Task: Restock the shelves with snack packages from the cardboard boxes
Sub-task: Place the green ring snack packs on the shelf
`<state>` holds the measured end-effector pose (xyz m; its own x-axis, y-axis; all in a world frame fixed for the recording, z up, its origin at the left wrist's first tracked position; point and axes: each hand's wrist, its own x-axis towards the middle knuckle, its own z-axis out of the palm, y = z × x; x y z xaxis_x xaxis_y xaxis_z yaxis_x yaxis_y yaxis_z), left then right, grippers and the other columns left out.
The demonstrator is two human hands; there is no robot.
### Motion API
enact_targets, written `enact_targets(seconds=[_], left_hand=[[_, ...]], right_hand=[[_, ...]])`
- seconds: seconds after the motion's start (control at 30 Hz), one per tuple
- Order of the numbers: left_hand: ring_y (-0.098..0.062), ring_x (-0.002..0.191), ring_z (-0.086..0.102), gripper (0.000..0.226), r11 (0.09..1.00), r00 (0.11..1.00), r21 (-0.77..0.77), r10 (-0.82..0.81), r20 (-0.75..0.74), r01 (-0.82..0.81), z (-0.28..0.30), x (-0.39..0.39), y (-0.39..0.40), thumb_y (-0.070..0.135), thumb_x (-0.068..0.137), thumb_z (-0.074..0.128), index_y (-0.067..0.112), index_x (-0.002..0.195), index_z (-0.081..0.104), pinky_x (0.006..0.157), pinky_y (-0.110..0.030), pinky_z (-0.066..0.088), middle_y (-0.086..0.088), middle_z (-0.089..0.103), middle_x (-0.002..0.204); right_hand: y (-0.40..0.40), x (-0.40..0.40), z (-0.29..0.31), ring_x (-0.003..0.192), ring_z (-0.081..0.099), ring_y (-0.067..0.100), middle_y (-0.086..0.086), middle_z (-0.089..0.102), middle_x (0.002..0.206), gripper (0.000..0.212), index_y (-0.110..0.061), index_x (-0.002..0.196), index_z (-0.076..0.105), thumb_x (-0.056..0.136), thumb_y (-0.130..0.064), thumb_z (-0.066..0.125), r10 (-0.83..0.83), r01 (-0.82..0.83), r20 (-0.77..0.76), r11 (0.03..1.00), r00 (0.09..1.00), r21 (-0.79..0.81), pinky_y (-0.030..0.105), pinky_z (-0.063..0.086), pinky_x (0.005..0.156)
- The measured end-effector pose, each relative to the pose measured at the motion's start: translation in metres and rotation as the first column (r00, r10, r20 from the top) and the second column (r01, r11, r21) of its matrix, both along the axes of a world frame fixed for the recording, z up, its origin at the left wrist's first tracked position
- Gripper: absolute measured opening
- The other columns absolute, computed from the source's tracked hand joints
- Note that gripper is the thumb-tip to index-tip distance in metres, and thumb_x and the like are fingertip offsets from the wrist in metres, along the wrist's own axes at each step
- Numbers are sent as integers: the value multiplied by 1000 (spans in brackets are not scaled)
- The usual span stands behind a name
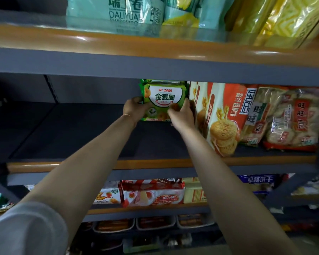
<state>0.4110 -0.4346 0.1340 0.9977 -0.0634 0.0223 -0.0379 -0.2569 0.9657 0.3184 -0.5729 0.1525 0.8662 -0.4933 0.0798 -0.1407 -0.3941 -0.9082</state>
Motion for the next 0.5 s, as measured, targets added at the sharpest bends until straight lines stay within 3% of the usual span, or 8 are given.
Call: enact_targets(seconds=[0.17, 0.23, 0.3, 0.37, 0.43, 0.5], left_hand=[[-22, 103, 69, 49, 999, 999, -32, -27, -19, 26, 3, -13, 4, 24, 85, 77, 15, 131, 65, 92, -42, 59, -1, 67, 108], [-24, 112, 66, 66, 997, 998, -71, -46, -44, 43, 9, -23, 10, 22, 86, 78, 13, 145, 51, 93, -40, 58, -6, 64, 123], [-24, 114, 65, 81, 992, 998, -122, -41, -57, 34, 17, -39, 20, 26, 78, 83, 10, 148, 46, 93, -40, 58, -10, 61, 132], [-20, 104, 67, 67, 986, 1000, -168, 14, -23, -18, 26, -62, 35, 27, 74, 84, 11, 134, 58, 91, -44, 60, -12, 66, 123], [-18, 87, 66, 28, 967, 997, -244, 72, 17, -66, 32, -94, 54, 17, 87, 77, 10, 113, 67, 87, -45, 61, -10, 70, 103], [-17, 74, 66, 3, 957, 992, -277, 113, 62, -92, 34, -135, 78, 12, 96, 67, 12, 98, 69, 75, -36, 59, -6, 69, 87]], right_hand=[[2, -6, -5, 108, 63, 28, 4, 54, 135, 77, -19, 155, 19, 90, -26, 60, 0, 0, 3, 1000, 1000, -23, 47, 60, 82], [5, -13, -7, 117, 59, 29, 3, 52, 139, 73, -19, 152, 26, 90, -29, 64, 8, -8, 22, 1000, 1000, -17, 48, 59, 86], [9, -22, -7, 114, 63, 28, -1, 56, 133, 64, -21, 145, 37, 90, -36, 66, 32, -32, 41, 999, 999, 1, 48, 60, 85], [17, -37, -4, 91, 72, 25, -3, 65, 115, 42, -20, 130, 51, 93, -35, 66, 97, -103, 96, 993, 991, 64, 44, 62, 74], [33, -54, 2, 71, 73, 22, 2, 71, 99, 15, -20, 107, 59, 97, -30, 63, 194, -217, 157, 966, 968, 141, 37, 59, 63], [53, -74, 7, 61, 68, 23, 3, 71, 81, 10, -20, 91, 59, 99, -26, 61, 297, -336, 206, 922, 932, 193, 32, 53, 57]])
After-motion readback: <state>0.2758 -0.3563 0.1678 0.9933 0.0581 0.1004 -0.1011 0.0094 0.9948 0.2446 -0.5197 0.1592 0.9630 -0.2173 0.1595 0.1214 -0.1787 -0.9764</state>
